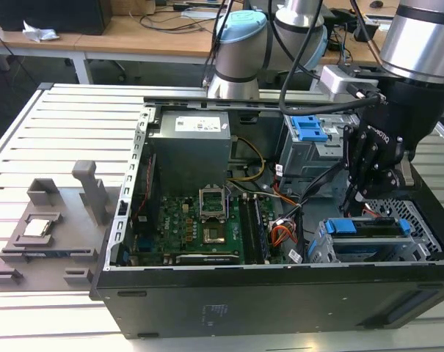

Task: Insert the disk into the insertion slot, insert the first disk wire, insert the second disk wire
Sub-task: 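Insert the second disk wire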

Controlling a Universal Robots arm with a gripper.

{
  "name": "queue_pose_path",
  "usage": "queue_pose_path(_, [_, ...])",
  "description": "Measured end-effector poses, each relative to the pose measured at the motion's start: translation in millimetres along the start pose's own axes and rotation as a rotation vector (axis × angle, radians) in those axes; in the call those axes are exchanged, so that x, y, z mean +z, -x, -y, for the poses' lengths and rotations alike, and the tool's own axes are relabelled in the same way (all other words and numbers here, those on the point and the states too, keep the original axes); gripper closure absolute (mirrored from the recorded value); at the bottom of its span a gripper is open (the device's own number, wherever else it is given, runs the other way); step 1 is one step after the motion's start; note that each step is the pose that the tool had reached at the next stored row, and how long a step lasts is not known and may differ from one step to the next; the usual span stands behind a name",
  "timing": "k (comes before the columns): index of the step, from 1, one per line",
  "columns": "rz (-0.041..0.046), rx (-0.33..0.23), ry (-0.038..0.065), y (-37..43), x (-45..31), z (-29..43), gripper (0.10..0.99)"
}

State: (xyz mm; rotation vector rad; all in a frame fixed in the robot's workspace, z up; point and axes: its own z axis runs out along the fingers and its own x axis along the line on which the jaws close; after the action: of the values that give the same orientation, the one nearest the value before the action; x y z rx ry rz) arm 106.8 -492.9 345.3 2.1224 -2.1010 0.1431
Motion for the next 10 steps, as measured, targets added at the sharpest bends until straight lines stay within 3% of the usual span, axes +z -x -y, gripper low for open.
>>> queue_pose_path(2, [0.0051,0.000,0.000,-7.1,1.2,0.1,0.945])
queue_pose_path(4, [0.0229,-0.001,0.000,-11.8,2.1,0.4,0.945])
queue_pose_path(5, [0.0462,-0.002,-0.001,-15.4,2.7,0.6,0.945])
queue_pose_path(6, [0.0620,-0.002,-0.001,-18.9,3.3,0.9,0.945])
queue_pose_path(9, [0.0890,-0.003,-0.001,-26.7,4.6,1.6,0.945])
queue_pose_path(10, [0.1053,-0.004,-0.001,-30.3,5.2,2.4,0.945])
